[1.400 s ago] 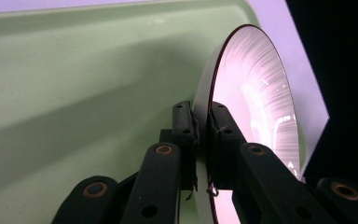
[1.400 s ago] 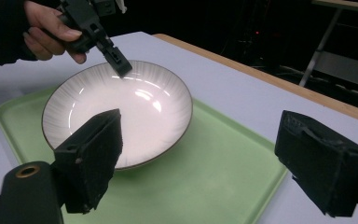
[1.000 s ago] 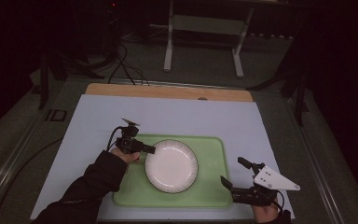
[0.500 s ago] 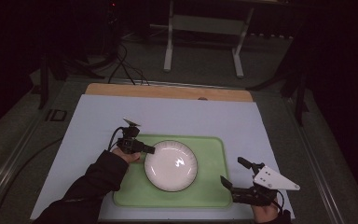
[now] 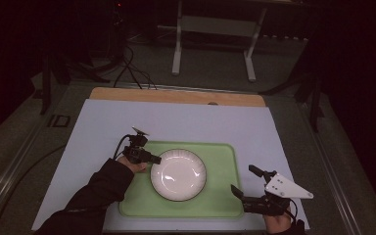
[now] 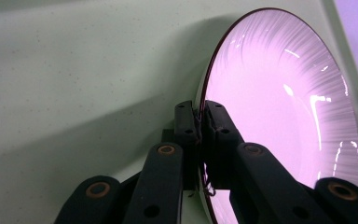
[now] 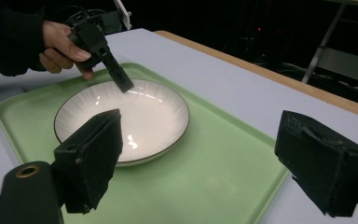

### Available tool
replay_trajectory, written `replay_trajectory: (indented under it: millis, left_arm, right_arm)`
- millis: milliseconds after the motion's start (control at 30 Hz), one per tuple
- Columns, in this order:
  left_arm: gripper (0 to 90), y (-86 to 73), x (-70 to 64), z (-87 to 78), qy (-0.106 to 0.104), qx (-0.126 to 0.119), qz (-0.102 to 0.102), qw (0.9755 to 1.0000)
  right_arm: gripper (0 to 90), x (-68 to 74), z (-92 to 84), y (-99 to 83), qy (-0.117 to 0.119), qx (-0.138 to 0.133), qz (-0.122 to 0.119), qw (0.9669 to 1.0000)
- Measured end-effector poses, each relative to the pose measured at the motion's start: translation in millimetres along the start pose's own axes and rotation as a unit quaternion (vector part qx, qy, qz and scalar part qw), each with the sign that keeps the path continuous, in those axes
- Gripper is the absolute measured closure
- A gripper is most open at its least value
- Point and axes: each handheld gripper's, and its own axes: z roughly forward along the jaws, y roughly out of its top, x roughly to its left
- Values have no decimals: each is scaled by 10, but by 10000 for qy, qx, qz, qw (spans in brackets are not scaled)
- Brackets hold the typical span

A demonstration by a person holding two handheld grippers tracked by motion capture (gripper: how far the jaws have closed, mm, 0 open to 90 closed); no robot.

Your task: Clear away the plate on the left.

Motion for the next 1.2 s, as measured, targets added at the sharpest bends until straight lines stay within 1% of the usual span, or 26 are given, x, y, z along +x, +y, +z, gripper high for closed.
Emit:
replay_trajectory:
  millis: [67,167,233,367,400,433,467,500,533,567,600,633,667,700,733,767,800,867,900,933,967,1000,1067,1100,1167,1200]
  left_arm:
    - [835,5,-19,2,67,22,95,9999]
    - [824,10,-24,1,86,36,100,9999]
    - [812,17,-41,-10,199,-5,149,9997]
    - [769,33,-63,-67,198,-115,228,9995]
    - [769,41,-82,-103,263,-165,299,9991]
    - [742,45,-103,-135,269,-220,340,9988]
    - [672,51,-126,-167,284,-230,430,9984]
    - [672,53,-158,-199,378,-290,491,9977]
    - [560,54,-201,-246,418,-395,583,9966]
    - [527,55,-230,-271,488,-400,651,9959]
    - [455,60,-298,-327,537,-427,783,9946]
    - [393,60,-298,-327,537,-427,783,9946]
    - [354,61,-325,-355,541,-434,814,9943]
    - [284,59,-350,-384,568,-423,898,9934]
    - [194,51,-373,-404,452,-396,1029,9929]
    - [194,39,-400,-426,394,-416,1133,9919]
    - [183,22,-435,-455,452,-494,1207,9904]
    - [90,-4,-474,-494,362,-572,1382,9881]
    - [57,-21,-496,-521,355,-658,1451,9866]
    - [57,-37,-516,-550,325,-718,1527,9851]
    - [24,-51,-533,-577,234,-767,1583,9841]
    - [3,-69,-553,-610,186,-887,1628,9825]
    - [0,-103,-593,-676,203,-1058,1768,9783]
    - [0,-122,-611,-708,162,-1179,1815,9762]
    - [0,-163,-647,-773,153,-1414,1937,9707]
    - [0,-184,-666,-811,61,-1481,1986,9688]
  right_arm:
    - [147,1,2,-1,3,1,6,10000]
    - [147,1,2,-2,5,10,7,10000]
    - [147,-4,4,-5,6,12,13,10000]
    - [147,-2,1,-6,11,15,12,10000]
    - [147,-2,1,-6,11,15,12,10000]
    - [147,-3,1,-7,12,19,15,10000]
    - [147,-6,1,-8,14,13,25,10000]
    - [147,-6,1,-8,14,13,25,10000]
    - [147,-7,4,-8,16,16,21,10000]
    - [147,-6,5,-8,16,20,18,10000]
    - [147,-4,6,-7,15,24,15,10000]
    - [147,-4,6,-7,15,24,15,10000]
    - [147,-2,7,-7,15,30,14,10000]
    - [147,0,7,-6,11,31,15,10000]
    - [147,0,7,-6,11,31,15,10000]
    - [147,1,6,-5,12,30,7,10000]
    - [147,1,4,-4,10,28,-3,10000]
    - [147,-2,0,-3,3,23,9,10000]
    - [147,0,-1,-3,5,22,9,10000]
    - [147,0,-1,-3,5,22,9,10000]
    - [147,3,-3,-3,0,24,4,10000]
    - [147,4,-4,-3,1,25,-4,10000]
    - [147,5,-8,-2,2,26,-8,10000]
    - [147,6,-11,-1,-5,19,-14,10000]
    - [147,5,-16,0,-12,13,-12,10000]
    - [147,3,-17,0,-21,11,-11,10000]
